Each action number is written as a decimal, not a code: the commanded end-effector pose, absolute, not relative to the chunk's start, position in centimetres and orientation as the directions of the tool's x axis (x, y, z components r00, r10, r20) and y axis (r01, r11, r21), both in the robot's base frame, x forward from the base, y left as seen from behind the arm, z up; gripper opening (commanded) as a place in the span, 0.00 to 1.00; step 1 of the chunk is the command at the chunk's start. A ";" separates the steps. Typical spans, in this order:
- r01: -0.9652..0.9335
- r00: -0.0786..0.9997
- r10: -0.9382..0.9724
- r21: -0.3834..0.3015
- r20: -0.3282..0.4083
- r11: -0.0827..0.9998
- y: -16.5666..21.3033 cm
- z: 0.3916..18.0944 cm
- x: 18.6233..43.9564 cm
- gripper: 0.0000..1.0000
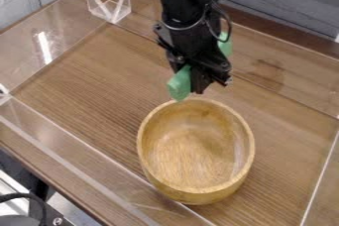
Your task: Remove the green block from inside the brown bowl and put it on the table
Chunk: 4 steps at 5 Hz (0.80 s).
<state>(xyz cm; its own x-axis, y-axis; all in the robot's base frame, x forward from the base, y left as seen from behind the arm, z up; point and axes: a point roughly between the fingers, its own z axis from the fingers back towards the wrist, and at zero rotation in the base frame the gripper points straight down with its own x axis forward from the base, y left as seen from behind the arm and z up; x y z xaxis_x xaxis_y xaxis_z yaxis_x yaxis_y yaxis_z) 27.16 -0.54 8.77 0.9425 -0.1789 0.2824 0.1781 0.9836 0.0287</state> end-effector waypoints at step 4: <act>0.156 0.920 -0.171 0.071 0.352 0.985 0.3 9.8 29.0 0.00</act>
<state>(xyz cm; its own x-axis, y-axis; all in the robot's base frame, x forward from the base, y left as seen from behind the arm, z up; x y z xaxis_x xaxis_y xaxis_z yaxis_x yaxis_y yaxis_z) 28.03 0.10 8.50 0.9369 -0.1733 0.3037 0.1630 0.9849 0.0592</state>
